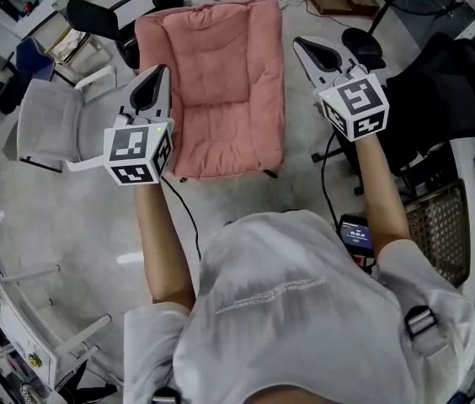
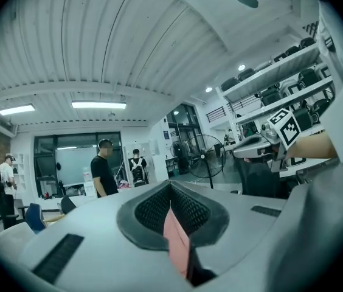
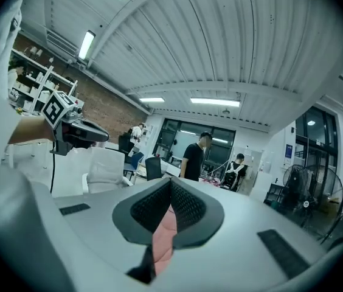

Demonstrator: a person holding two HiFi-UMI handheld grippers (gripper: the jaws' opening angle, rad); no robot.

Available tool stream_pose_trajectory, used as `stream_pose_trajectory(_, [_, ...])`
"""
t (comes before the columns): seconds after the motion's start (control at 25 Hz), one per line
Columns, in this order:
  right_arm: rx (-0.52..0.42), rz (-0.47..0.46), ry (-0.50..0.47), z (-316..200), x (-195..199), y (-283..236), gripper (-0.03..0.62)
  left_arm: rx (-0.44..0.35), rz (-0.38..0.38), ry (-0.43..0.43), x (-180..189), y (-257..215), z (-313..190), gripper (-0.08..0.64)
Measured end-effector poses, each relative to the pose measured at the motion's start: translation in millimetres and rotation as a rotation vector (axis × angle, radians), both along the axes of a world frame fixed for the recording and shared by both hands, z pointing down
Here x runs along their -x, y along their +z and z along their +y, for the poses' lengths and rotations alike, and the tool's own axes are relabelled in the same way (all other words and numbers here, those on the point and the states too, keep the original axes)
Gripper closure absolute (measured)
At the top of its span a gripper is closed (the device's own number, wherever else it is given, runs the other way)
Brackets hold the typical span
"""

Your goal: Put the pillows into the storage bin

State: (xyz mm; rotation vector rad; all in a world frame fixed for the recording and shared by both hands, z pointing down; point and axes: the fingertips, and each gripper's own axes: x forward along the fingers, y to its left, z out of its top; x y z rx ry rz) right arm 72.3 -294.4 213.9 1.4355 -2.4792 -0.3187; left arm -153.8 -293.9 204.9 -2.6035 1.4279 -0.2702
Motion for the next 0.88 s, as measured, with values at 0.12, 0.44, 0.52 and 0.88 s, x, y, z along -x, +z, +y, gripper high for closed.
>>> stream_pose_trajectory(0.12, [-0.013,-0.003,0.000,-1,2,-5,0.568,-0.017,-0.001,0.002,0,-9,2,0.543])
stream_pose_trajectory(0.44, [-0.015,-0.005,0.010,-3,5,-4,0.568,-0.018,-0.016,0.023,-2,-10,3,0.543])
stream_pose_trajectory(0.52, [-0.012,-0.001,0.006,-3,6,-1,0.568,-0.013,-0.021,0.029,-4,-7,4,0.543])
stream_pose_trajectory(0.88, [0.015,0.029,-0.014,4,5,7,0.568,0.013,-0.014,0.033,-6,0,9,0.543])
